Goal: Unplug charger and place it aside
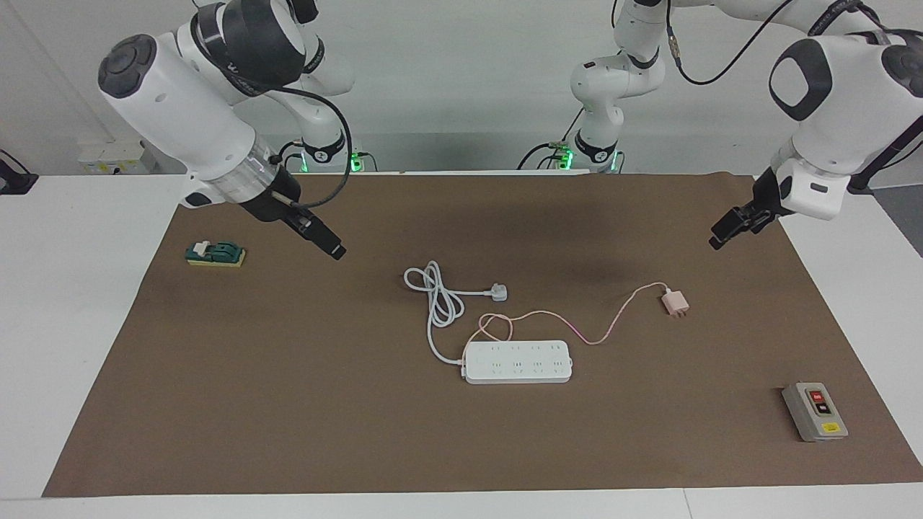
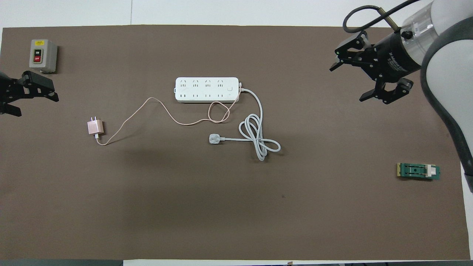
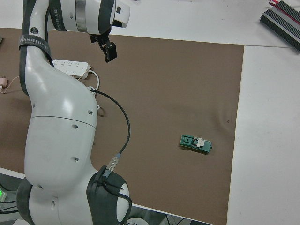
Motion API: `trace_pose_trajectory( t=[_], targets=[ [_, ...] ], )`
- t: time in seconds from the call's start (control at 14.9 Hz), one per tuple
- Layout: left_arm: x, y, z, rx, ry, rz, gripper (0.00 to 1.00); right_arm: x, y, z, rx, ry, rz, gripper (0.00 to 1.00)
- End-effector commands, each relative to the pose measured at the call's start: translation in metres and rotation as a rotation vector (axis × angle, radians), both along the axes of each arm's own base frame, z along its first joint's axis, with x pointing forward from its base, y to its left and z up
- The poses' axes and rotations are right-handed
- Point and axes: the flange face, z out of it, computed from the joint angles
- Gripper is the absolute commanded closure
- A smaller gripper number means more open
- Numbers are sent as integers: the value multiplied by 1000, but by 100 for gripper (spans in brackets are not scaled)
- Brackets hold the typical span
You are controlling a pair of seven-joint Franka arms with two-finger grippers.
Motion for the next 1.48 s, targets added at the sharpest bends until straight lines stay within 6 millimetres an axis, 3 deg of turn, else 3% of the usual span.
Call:
trace_pose_trajectory(
  t=[0.0,0.13,0.2,0.4,0.67,0.88,1.01,1.41],
  targets=[
    [-20,-9,43,15,20,-79,0,-22,-27,25,-63,-68,189,0],
    [-31,-22,66,6,57,-203,0,-38,-54,49,-123,-124,363,0],
    [-32,-34,68,26,50,-261,0,-47,-66,59,-137,-135,432,0],
    [-29,-28,66,30,40,-263,0,-73,-94,78,-188,-134,569,0],
    [-38,-40,68,31,81,-291,0,-110,-106,63,-253,-86,617,0],
    [-53,-42,87,26,51,-316,0,-114,-115,46,-278,-102,625,0],
    [-59,-46,76,29,65,-327,0,-113,-115,45,-279,-112,634,0],
    [-49,-48,62,23,49,-432,0,-103,-127,57,-244,-69,612,0]
  ],
)
